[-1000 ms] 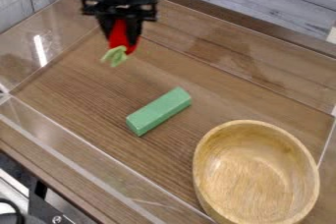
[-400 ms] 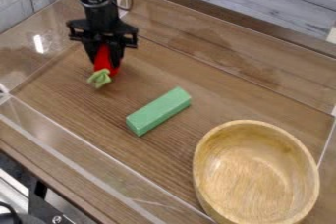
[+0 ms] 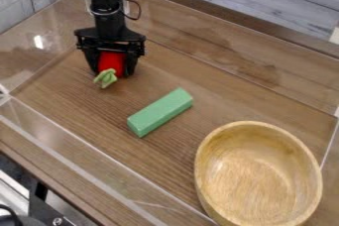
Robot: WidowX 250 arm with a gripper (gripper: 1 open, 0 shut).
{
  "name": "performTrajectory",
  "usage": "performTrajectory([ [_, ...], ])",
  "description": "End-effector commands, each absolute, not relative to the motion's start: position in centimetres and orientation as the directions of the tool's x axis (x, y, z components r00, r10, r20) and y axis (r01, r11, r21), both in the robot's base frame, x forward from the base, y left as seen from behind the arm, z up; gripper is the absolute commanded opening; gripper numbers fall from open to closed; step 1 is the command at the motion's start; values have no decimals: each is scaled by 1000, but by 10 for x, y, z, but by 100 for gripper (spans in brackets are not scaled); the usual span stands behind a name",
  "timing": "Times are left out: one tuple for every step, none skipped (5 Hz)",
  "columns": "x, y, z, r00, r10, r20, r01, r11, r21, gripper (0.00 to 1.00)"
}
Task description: Move the red object to the left side of the table
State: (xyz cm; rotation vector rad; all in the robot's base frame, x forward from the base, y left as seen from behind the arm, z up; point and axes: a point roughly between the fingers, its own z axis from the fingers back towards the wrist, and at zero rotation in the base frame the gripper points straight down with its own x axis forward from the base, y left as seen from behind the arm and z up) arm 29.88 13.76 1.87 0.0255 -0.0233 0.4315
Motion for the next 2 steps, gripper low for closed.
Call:
performTrajectory([
  [315, 134, 32, 897, 439, 52, -440, 898, 14, 100],
  [320, 129, 32, 885, 466, 28, -466, 885, 3, 100],
])
